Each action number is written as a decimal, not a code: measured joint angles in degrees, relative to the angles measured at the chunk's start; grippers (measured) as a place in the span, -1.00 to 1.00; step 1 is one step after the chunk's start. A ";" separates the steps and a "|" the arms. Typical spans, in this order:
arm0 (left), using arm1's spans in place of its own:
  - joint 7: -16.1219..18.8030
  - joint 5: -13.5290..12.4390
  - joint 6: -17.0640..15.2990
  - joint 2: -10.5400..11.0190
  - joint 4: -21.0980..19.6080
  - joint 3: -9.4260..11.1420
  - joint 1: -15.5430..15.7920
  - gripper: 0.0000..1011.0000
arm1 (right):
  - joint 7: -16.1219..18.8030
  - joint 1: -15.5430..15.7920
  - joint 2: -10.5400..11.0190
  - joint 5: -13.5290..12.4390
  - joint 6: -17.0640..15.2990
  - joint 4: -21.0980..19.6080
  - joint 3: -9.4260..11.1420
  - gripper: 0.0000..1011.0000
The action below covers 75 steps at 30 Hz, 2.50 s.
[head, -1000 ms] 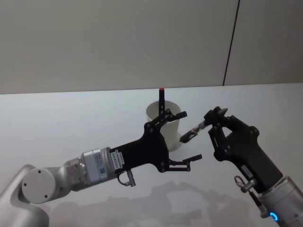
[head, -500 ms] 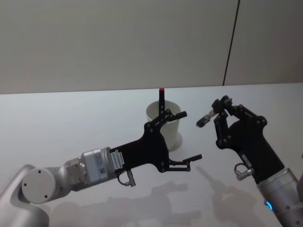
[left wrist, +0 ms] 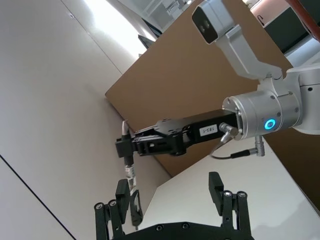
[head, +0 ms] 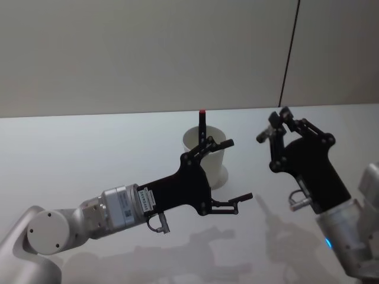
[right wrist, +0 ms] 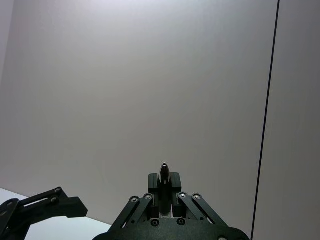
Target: Place the pen into the pen holder.
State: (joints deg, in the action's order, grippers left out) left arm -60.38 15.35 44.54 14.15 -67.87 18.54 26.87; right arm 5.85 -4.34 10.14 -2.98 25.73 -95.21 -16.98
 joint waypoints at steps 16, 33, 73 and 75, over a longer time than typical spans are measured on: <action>0.00 0.00 0.00 0.00 0.00 0.00 0.00 0.99 | 2.79 -6.39 -5.23 2.14 -1.05 8.15 -1.66 -0.77; -0.06 0.01 0.01 -0.03 -0.02 0.04 0.00 0.99 | 4.90 -11.03 -8.19 1.88 -2.13 14.31 -2.04 -0.76; 0.01 0.00 0.00 0.00 0.00 -0.01 0.00 0.99 | 5.09 -12.84 -8.56 -0.32 -1.39 13.92 -0.86 0.98; 0.01 0.00 0.00 0.00 0.00 0.00 0.00 0.99 | 4.86 -12.58 -8.39 -0.37 -1.35 13.33 -0.76 0.98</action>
State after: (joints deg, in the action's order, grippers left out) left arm -60.37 15.36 44.53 14.15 -67.86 18.54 26.87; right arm 10.71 -16.92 1.75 -3.35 24.38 -81.88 -17.75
